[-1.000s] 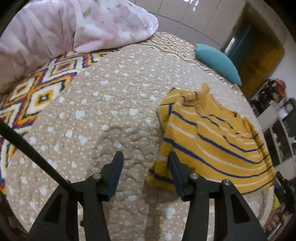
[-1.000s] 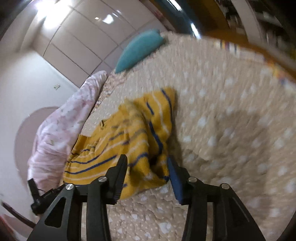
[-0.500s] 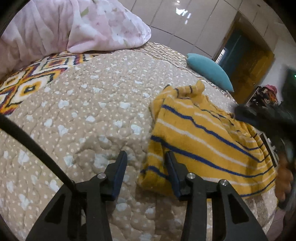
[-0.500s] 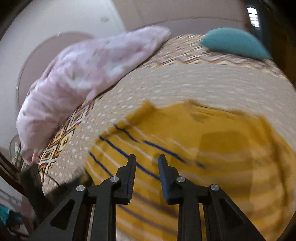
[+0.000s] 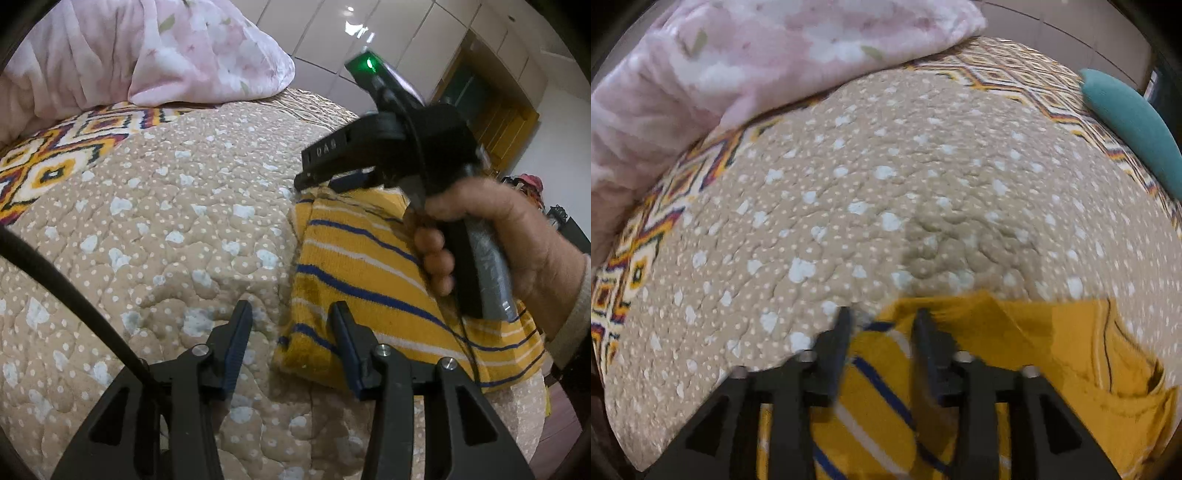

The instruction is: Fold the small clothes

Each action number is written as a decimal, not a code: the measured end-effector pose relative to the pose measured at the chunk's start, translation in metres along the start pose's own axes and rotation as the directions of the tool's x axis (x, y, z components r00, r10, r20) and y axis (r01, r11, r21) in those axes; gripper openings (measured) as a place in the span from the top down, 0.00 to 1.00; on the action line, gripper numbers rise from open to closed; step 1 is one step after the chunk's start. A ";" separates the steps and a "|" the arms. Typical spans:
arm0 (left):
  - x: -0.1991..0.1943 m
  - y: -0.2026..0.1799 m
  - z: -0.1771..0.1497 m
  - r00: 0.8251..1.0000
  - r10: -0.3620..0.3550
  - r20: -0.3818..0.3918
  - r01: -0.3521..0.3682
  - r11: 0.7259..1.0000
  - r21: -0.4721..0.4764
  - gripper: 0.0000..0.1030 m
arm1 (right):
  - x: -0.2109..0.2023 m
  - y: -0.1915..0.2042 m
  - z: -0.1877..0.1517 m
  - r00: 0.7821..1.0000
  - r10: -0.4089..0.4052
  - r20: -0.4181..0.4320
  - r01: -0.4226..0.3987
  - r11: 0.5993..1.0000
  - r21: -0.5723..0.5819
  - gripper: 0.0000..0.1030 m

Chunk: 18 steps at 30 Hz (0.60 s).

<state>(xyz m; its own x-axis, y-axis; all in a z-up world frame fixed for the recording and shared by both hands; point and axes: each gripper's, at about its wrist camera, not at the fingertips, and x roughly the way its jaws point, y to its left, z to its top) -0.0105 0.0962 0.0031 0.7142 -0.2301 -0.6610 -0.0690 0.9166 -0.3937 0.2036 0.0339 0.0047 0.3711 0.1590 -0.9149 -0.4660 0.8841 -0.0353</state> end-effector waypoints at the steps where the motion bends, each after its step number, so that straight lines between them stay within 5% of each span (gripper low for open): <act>1: 0.000 0.000 0.000 1.000 -0.002 0.001 0.002 1.000 0.000 0.57 | -0.009 0.004 0.002 0.999 -0.032 0.009 0.032 0.999 -0.023 0.56; 6: -0.003 0.002 0.000 1.000 -0.013 0.008 0.013 1.000 -0.012 0.56 | -0.082 -0.029 -0.015 0.984 0.034 0.173 -0.048 0.996 0.077 0.53; 10: -0.009 0.000 -0.002 1.000 0.001 0.021 -0.001 1.000 -0.006 0.56 | -0.111 -0.100 -0.058 0.989 -0.070 0.130 0.047 0.984 0.169 0.53; 14: -0.030 -0.013 -0.007 0.994 0.010 0.110 -0.014 0.999 0.041 0.55 | -0.124 -0.186 -0.116 0.994 -0.087 0.072 0.058 0.940 0.336 0.53; 16: -0.037 -0.020 -0.010 0.989 0.006 0.146 -0.015 0.998 0.060 0.50 | -0.128 -0.235 -0.150 0.978 -0.210 -0.005 0.193 0.888 0.416 0.53; 18: -0.042 -0.027 -0.015 0.985 0.019 0.173 -0.032 0.997 0.075 0.48 | -0.137 -0.267 -0.171 0.930 -0.364 -0.057 0.349 0.821 0.452 0.53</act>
<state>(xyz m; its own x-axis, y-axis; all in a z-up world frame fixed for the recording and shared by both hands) -0.0493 0.0760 0.0319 0.8226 -0.1529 -0.5477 -0.0392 0.9456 -0.3229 0.1397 -0.2991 0.0711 0.4689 -0.1988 -0.8606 0.1098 0.9799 -0.1666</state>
